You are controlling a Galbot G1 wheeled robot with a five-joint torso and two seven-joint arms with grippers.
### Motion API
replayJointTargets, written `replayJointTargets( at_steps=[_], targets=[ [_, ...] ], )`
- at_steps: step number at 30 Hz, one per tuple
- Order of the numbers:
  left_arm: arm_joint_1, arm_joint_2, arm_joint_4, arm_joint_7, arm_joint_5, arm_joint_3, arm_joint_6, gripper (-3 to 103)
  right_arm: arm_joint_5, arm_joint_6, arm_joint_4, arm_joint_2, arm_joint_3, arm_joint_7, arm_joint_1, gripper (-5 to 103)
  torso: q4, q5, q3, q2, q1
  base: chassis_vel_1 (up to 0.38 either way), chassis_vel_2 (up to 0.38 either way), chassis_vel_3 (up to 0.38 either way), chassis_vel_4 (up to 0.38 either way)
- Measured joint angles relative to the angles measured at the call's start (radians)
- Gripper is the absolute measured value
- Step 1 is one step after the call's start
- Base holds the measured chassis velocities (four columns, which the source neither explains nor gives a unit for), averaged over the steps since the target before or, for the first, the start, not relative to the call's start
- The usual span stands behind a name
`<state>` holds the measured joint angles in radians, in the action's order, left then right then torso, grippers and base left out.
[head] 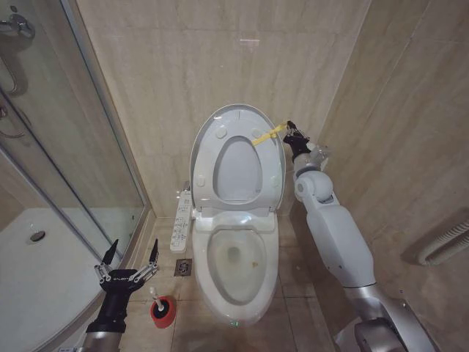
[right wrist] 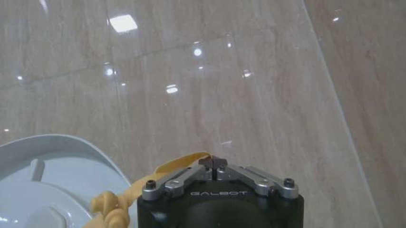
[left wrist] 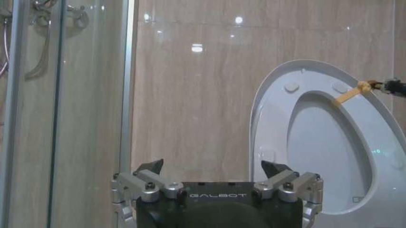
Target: Open the toilet lid, clean the toilet bowl with a toilet brush, close the toilet lid, and flush.
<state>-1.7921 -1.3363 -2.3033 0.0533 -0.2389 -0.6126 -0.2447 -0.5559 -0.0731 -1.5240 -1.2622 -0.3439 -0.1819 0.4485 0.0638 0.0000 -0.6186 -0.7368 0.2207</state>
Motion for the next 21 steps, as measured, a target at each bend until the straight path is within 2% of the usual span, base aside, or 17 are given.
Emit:
replayJointTargets(
  at_steps=[6, 10, 11, 17, 18, 21],
  targets=[
    [0.000, 0.000, 0.000, 0.000, 0.000, 0.000, 0.000, 100, -0.049, -0.030, -0.069, 0.034, -0.018, -0.019, 0.048, 0, 0.0001, 0.0001, 0.000, 0.000, 0.000, 0.000, 0.000, 0.000, 0.000],
    [0.000, 0.000, 0.000, 0.000, 0.000, 0.000, 0.000, 100, -0.116, -0.062, -0.162, 0.090, -0.056, -0.022, 0.115, 0, 0.0002, 0.0003, 0.000, 0.000, 0.000, 0.000, 0.000, 0.000, 0.000],
    [0.000, 0.000, 0.000, 0.000, 0.000, 0.000, 0.000, 100, -0.133, -0.066, -0.186, 0.106, -0.068, -0.019, 0.132, 12, 0.0000, 0.0002, 0.000, 0.000, 0.000, 0.000, 0.000, 0.000, 0.000],
    [0.000, 0.000, 0.000, 0.000, 0.000, 0.000, 0.000, 100, -0.243, -0.083, -0.325, 0.170, -0.125, 0.032, 0.271, 12, 0.0007, 0.0003, 0.000, 0.000, 0.000, 0.000, 0.000, 0.000, 0.000],
    [0.000, 0.000, 0.000, 0.000, 0.000, 0.000, 0.000, 100, -0.265, -0.090, -0.357, 0.175, -0.133, 0.035, 0.304, 38, 0.0005, 0.0002, 0.000, 0.000, 0.000, 0.000, 0.000, 0.000, 0.000],
    [0.000, 0.000, 0.000, 0.000, 0.000, 0.000, 0.000, 100, -0.308, -0.109, -0.407, 0.179, -0.142, 0.034, 0.353, 38, 0.0005, 0.0002, 0.000, 0.000, 0.000, 0.000, 0.000, 0.000, 0.000]
  ],
)
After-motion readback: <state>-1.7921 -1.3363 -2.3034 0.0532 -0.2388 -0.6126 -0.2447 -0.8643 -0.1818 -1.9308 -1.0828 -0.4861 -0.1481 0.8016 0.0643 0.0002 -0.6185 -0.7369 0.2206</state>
